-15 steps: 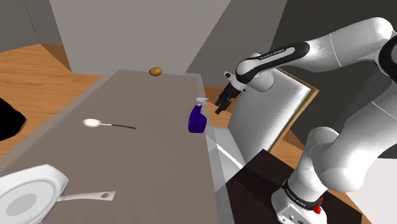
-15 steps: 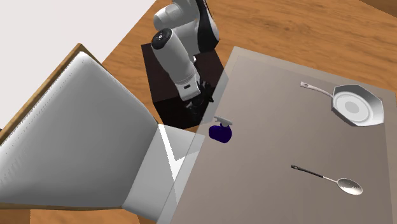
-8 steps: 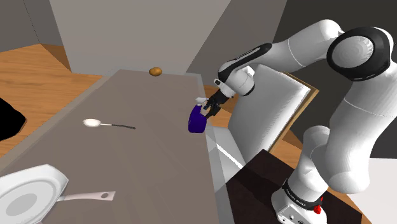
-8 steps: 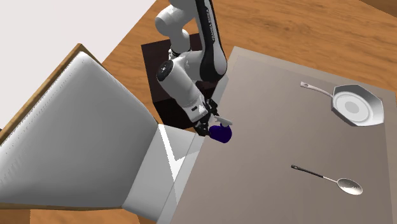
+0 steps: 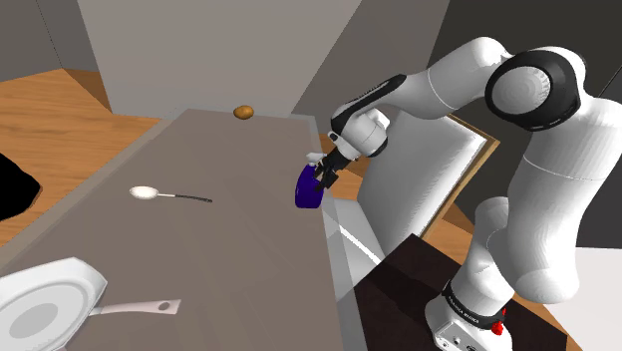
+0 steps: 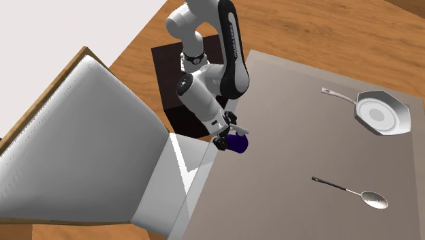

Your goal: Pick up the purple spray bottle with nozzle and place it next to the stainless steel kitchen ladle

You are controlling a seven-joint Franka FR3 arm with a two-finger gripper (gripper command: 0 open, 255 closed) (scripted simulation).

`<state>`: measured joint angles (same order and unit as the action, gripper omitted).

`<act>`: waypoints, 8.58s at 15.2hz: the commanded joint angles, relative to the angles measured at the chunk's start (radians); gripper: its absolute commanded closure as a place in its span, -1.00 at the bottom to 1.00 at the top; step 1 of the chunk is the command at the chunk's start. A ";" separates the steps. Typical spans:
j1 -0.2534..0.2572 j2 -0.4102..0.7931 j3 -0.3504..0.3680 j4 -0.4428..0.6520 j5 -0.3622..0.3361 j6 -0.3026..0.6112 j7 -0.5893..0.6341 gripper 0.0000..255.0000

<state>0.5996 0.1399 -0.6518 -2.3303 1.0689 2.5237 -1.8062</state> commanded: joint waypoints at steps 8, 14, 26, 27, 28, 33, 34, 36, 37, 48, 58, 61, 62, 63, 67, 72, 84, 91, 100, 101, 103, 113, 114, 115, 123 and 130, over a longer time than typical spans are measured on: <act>0.000 0.002 0.001 0.002 0.003 0.000 -0.002 1.00; 0.000 0.002 0.001 0.002 0.003 0.000 -0.002 1.00; 0.019 -0.131 -0.026 -0.003 -0.216 -0.017 0.189 1.00; 0.019 -0.143 -0.027 -0.002 -0.237 -0.020 0.208 1.00; 0.019 -0.155 -0.027 0.000 -0.258 -0.024 0.227 1.00; 0.012 -0.212 -0.023 0.010 -0.357 -0.049 0.317 1.00; 0.010 -0.223 -0.021 0.014 -0.375 -0.055 0.334 1.00; 0.005 -0.243 -0.017 0.021 -0.410 -0.068 0.367 1.00; 0.003 -0.253 -0.014 0.025 -0.427 -0.075 0.383 1.00; -0.028 -0.337 0.017 0.089 -0.571 -0.171 0.530 1.00; -0.048 -0.384 0.044 0.174 -0.651 -0.275 0.627 1.00; -0.052 -0.393 0.050 0.204 -0.668 -0.309 0.651 1.00; -0.053 -0.395 0.052 0.214 -0.673 -0.320 0.659 1.00; -0.054 -0.398 0.053 0.225 -0.678 -0.331 0.666 1.00; -0.057 -0.404 0.059 0.270 -0.695 -0.377 0.694 1.00; -0.059 -0.407 0.065 0.332 -0.710 -0.435 0.725 1.00; 0.013 -0.274 0.149 0.474 -0.677 -0.409 0.869 1.00; 0.067 -0.118 0.202 0.625 -0.641 -0.382 0.971 1.00; 0.105 0.142 0.253 0.939 -0.602 -0.414 1.107 1.00; 0.106 0.177 0.257 0.986 -0.598 -0.424 1.124 1.00; 0.105 0.252 0.267 1.091 -0.591 -0.448 1.158 1.00; 0.110 0.386 0.288 1.213 -0.574 -0.426 1.201 1.00; 0.113 0.383 0.288 1.194 -0.572 -0.411 1.195 1.00; 0.116 0.380 0.289 1.175 -0.571 -0.397 1.190 1.00; 0.130 0.368 0.298 1.053 -0.552 -0.291 1.148 1.00; 0.135 0.374 0.310 0.971 -0.527 -0.208 1.110 1.00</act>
<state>0.7330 0.5153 -0.3430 -1.3449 0.5382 2.3028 -0.6906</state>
